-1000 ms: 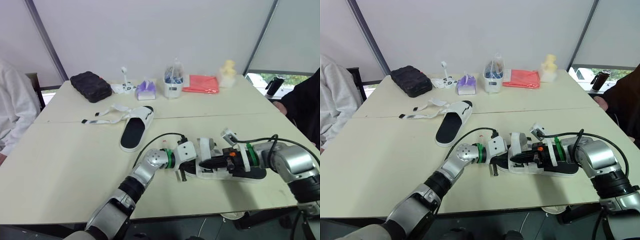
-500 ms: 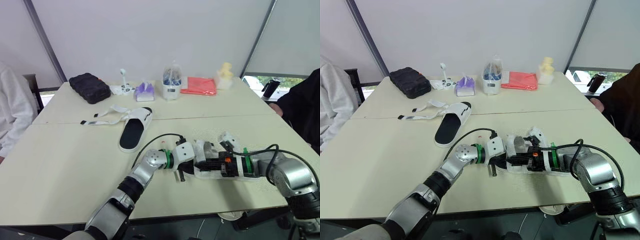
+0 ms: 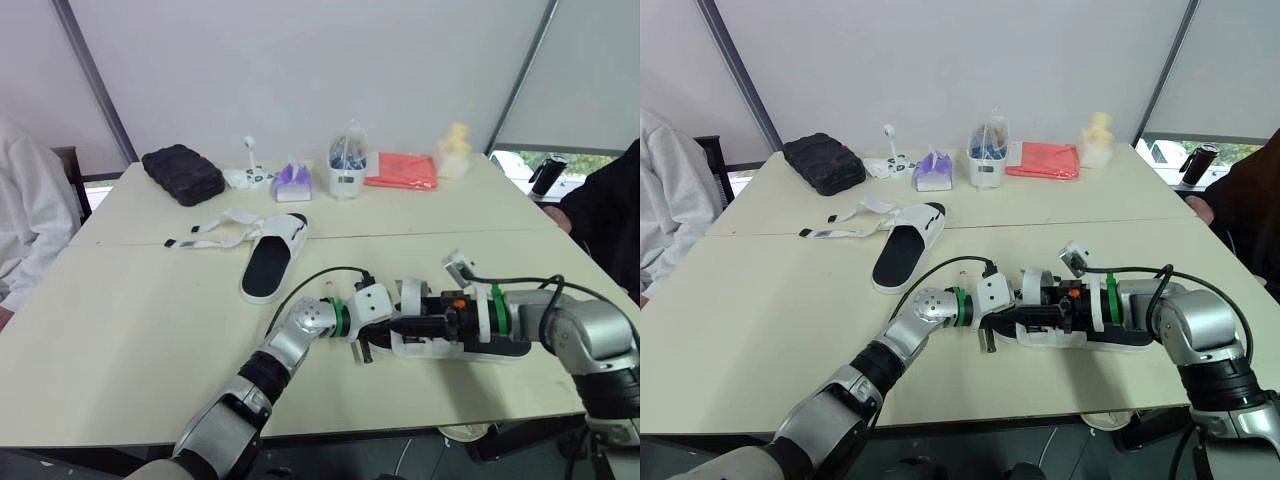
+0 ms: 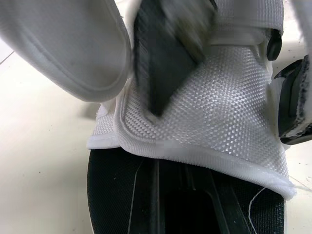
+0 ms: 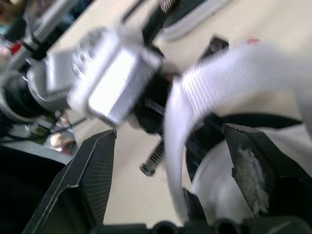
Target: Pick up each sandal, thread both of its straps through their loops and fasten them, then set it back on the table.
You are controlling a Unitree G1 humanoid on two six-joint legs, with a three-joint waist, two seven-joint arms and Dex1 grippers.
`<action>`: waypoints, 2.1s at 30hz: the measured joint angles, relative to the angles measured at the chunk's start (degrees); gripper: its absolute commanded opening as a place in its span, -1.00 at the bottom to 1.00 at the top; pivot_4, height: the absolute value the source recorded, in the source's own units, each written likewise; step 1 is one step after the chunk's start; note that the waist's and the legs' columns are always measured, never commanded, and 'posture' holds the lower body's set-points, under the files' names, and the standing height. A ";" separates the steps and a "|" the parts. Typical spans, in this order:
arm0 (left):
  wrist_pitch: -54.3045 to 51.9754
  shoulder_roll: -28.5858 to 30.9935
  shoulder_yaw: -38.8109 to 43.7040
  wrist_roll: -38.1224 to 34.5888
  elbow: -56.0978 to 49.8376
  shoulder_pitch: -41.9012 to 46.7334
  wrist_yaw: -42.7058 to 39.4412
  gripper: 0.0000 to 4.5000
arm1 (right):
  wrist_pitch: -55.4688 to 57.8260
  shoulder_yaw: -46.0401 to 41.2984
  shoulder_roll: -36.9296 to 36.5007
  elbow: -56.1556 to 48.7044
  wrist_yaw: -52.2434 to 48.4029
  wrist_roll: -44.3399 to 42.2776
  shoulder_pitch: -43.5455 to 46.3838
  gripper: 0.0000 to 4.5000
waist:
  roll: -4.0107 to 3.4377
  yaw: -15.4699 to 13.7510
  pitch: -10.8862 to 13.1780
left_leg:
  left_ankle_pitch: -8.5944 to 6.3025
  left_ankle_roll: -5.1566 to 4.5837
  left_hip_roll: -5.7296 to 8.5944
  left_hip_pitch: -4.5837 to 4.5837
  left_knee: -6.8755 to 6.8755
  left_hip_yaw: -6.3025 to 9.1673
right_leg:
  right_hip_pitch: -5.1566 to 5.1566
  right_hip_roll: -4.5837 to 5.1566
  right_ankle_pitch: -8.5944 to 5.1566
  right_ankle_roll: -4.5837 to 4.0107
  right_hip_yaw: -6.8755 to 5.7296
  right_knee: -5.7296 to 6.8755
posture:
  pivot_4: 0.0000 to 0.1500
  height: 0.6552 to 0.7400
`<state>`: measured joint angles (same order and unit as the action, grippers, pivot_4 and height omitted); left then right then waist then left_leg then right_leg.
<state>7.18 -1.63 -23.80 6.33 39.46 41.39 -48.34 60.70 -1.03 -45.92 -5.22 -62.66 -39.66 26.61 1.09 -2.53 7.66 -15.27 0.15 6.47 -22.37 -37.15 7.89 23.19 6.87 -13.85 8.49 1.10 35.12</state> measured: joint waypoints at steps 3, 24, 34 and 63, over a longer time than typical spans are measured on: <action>0.05 -0.05 0.01 0.00 0.23 0.16 0.01 -1.00 | 0.97 0.08 -0.49 -0.01 -0.42 -0.44 -0.11 0.72 | 0.00 0.01 0.00 | 0.00 0.00 0.03 -0.02 -0.01 -0.01 | 0.00 0.03 0.00 0.00 0.01 -0.01 | 1.00 1.00; 0.16 -0.07 0.00 0.03 0.40 0.24 0.02 -1.00 | 4.90 -2.20 -1.07 3.29 2.08 -2.90 1.78 -0.98 | -0.03 0.05 0.01 | 0.00 -0.01 0.04 -0.02 -0.01 -0.01 | 0.00 0.04 0.00 0.00 0.00 0.00 | 1.00 1.00; 0.61 -0.14 0.01 0.63 0.45 0.23 0.03 -1.00 | 9.08 0.18 -2.83 5.42 -0.46 -4.06 3.08 -0.98 | -0.03 0.04 0.01 | 0.00 -0.01 0.05 -0.03 -0.01 -0.01 | -0.01 0.05 0.00 0.01 0.00 -0.01 | 1.00 1.00; 0.63 -0.21 0.04 0.82 0.30 0.02 0.17 -1.00 | -16.92 6.41 -4.23 0.71 -6.14 10.90 -4.57 -0.98 | -0.05 0.08 0.01 | 0.00 0.00 0.06 -0.01 -0.01 0.00 | -0.04 0.04 -0.01 0.02 -0.02 -0.02 | 1.00 1.00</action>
<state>7.81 -1.84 -23.75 7.15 39.76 41.41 -48.16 43.78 5.37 -50.15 -4.51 -68.80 -28.76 22.04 1.04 -2.44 7.66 -15.27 0.15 6.53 -22.38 -37.17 7.89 23.14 6.91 -13.85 8.51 1.08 35.10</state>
